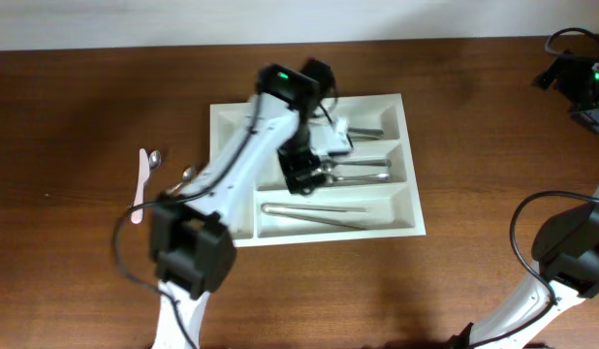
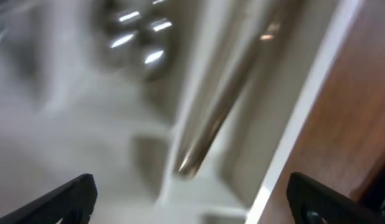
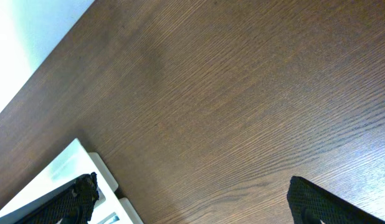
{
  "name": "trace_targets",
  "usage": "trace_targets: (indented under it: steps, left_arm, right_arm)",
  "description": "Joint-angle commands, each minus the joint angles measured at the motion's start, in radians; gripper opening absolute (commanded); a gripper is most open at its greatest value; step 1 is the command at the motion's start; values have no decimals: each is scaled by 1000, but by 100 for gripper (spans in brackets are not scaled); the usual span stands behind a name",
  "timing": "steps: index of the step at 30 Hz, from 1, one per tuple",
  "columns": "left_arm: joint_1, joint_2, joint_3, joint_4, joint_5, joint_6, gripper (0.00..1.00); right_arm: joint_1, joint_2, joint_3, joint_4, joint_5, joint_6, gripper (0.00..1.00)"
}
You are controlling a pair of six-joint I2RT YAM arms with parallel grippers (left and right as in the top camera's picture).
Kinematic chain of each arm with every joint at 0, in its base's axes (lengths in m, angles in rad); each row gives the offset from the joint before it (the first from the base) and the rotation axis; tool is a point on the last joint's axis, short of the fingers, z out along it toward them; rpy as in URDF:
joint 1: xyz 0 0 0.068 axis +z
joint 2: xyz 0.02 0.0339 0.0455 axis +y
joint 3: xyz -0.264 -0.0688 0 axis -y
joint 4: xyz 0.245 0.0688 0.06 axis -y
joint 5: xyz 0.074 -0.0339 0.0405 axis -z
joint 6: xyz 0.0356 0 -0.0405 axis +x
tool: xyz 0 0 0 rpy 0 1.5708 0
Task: Pack container
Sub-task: 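Carry the tongs with the left gripper into the tray's bottom compartment, then return the left gripper to the pink-handled knife and grasp it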
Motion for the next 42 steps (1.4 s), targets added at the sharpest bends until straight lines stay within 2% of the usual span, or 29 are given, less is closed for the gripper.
trace_targets:
  steps: [1, 3, 5, 7, 10, 14, 19, 21, 22, 30, 33, 35, 39, 42]
  left_arm:
    - [71, -139, 40, 16, -353, -287, 99]
    - [125, -185, 40, 25, -530, -395, 99]
    - [211, -235, 40, 25, -574, -456, 99]
    - [310, -271, 40, 24, -513, -477, 99]
    - [510, -290, 40, 17, -318, -483, 99]
    - [772, -259, -13, 13, -95, -579, 99]
    - [956, -171, -169, 55, -23, -594, 91]
    - [983, -134, -215, 99, -18, -577, 89]
    - [990, -117, -235, 124, -18, -566, 85]
    - [948, 10, -265, 188, -18, -467, 82]
    - [924, 45, -266, 203, -6, -462, 72]
    - [901, 66, -266, 207, 38, -406, 67]
    - [850, 87, -266, 206, 52, -310, 67]
    - [820, 88, -266, 209, 52, -295, 67]
  right_arm:
    - [-5, -2, -5, 0, -5, 8, 99]
    - [-5, -2, -5, 0, -5, 8, 99]
    - [-5, -2, -5, 0, -5, 8, 99]
    - [-5, -2, -5, 0, -5, 9, 99]
    - [-5, -2, -5, 0, -5, 8, 99]
    - [-5, -2, -5, 0, -5, 8, 99]
    - [-5, -2, -5, 0, -5, 8, 99]
    - [-5, -2, -5, 0, -5, 9, 99]
    - [-5, -2, -5, 0, -5, 8, 99]
    - [-5, -2, -5, 0, -5, 8, 99]
    - [-5, -2, -5, 0, -5, 8, 99]
    - [-5, -2, -5, 0, -5, 8, 99]
    - [-5, -2, -5, 0, -5, 8, 99]
    - [-5, -2, -5, 0, -5, 8, 99]
